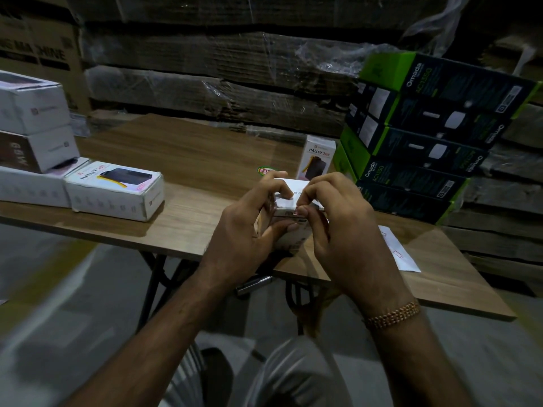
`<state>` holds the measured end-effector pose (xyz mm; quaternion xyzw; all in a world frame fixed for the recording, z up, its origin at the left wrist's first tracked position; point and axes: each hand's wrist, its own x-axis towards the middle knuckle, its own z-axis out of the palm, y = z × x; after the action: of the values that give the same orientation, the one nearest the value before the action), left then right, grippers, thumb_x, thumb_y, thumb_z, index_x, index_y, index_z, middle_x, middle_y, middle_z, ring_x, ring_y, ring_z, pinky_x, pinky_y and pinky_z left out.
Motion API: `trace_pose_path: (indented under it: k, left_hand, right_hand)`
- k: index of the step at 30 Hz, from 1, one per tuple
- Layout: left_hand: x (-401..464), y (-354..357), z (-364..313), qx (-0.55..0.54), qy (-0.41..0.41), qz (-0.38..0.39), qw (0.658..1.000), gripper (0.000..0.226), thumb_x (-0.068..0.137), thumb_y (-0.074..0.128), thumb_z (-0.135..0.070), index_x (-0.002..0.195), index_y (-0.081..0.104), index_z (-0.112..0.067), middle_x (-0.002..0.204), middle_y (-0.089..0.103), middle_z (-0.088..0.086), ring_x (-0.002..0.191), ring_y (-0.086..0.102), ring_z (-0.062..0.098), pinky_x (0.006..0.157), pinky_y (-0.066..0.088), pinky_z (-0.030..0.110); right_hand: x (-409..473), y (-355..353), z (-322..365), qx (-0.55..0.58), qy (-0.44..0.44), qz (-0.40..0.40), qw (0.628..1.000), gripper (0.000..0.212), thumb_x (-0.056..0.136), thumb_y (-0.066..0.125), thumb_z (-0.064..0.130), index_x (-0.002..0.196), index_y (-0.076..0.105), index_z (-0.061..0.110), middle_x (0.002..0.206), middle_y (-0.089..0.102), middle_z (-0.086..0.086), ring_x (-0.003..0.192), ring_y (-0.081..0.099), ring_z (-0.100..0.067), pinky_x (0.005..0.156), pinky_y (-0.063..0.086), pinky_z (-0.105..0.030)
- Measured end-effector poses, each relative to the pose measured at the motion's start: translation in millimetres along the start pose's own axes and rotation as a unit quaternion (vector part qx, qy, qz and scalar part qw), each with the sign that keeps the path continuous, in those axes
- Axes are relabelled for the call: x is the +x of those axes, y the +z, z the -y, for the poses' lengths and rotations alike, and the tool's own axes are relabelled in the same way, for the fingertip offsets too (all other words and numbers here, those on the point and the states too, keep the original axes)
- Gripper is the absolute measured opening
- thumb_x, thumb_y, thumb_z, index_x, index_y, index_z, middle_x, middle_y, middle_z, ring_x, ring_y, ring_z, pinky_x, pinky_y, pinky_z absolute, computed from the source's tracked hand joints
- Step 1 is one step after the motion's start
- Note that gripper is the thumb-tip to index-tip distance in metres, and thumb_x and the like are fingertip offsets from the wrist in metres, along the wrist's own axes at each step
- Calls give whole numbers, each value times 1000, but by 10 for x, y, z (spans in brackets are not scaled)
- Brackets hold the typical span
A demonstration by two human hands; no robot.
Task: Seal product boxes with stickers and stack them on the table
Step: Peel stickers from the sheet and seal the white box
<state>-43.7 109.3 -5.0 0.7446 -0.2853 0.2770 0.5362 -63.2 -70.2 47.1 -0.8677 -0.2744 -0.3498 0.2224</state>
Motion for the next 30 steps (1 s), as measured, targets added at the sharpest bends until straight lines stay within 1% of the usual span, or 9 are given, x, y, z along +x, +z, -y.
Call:
trace_pose_path:
  k: [4, 8, 12, 15, 17, 19, 22, 26, 30]
  left_hand:
    - [10, -6, 5, 5, 5, -1, 1000, 46, 92, 83, -18, 131, 58, -16, 159, 52, -11, 131, 64, 13, 103, 59, 49]
    - [19, 0, 3, 2, 5, -4, 1000, 45, 92, 84, -20, 129, 60, -15, 157, 55, -7, 131, 65, 13, 105, 57, 51]
    - [19, 6, 15, -5, 0, -6, 1000, 45, 91, 85, -19, 129, 60, -17, 155, 56, -9, 127, 68, 18, 105, 56, 54]
    - [23, 3, 34, -8, -2, -3, 1000, 46, 91, 84, -17, 130, 59, -16, 157, 55, -7, 130, 66, 17, 106, 56, 54]
    - [26, 1, 37, -5, -4, -4, 1000, 47, 92, 84, -18, 132, 59, -16, 158, 54, -7, 134, 63, 14, 106, 56, 52]
    - [29, -2, 42, -5, -3, -4, 1000, 47, 93, 83, -19, 133, 58, -17, 159, 52, -9, 135, 62, 12, 106, 56, 51]
    - [29, -8, 49, -13, -3, -2, 1000, 46, 94, 82, -20, 133, 58, -18, 160, 51, -9, 138, 60, 12, 107, 56, 51]
    - [33, -2, 71, -16, 6, -4, 1000, 45, 95, 82, -19, 132, 58, -14, 158, 54, -5, 139, 60, 14, 108, 55, 53]
    - [31, 3, 74, -24, 1, -3, 1000, 43, 95, 81, -17, 132, 58, -13, 157, 55, -3, 139, 59, 15, 109, 54, 52]
  right_hand:
    - [22, 2, -3, -9, 1, 4, 1000, 12, 95, 69, 4, 103, 65, 12, 109, 59, 0, 104, 54, -15, 89, 45, -24]
    - [41, -4, -2, 1, 8, 3, 1000, 15, 93, 71, 3, 98, 63, 15, 105, 57, 3, 101, 53, -15, 87, 43, -23]
    - [32, 20, -22, 21, 5, -14, 1000, 13, 92, 70, 3, 98, 64, 13, 104, 58, 2, 101, 56, -17, 86, 48, -30]
    - [-12, 83, -23, 58, 15, -47, 997, 19, 92, 71, 2, 106, 64, 11, 107, 60, 1, 104, 59, -20, 88, 51, -34]
    - [-62, 136, -4, 103, 40, -75, 991, 28, 93, 72, 1, 117, 61, 11, 111, 62, 0, 108, 61, -19, 92, 50, -28]
    - [-97, 176, 9, 133, 52, -101, 985, 29, 95, 72, 2, 119, 58, 9, 112, 63, -1, 109, 63, -19, 91, 50, -25]
    - [-129, 225, -10, 118, 24, -135, 983, 20, 96, 71, 2, 113, 60, 4, 112, 67, -6, 110, 67, -24, 92, 55, -35]
    - [-166, 301, -39, 71, -27, -169, 983, 12, 93, 67, -11, 101, 67, -2, 113, 71, -13, 114, 68, -30, 97, 55, -45]
    - [-178, 342, -49, 55, -30, -178, 982, 13, 93, 67, -10, 105, 70, -3, 115, 71, -14, 115, 69, -31, 96, 56, -48]
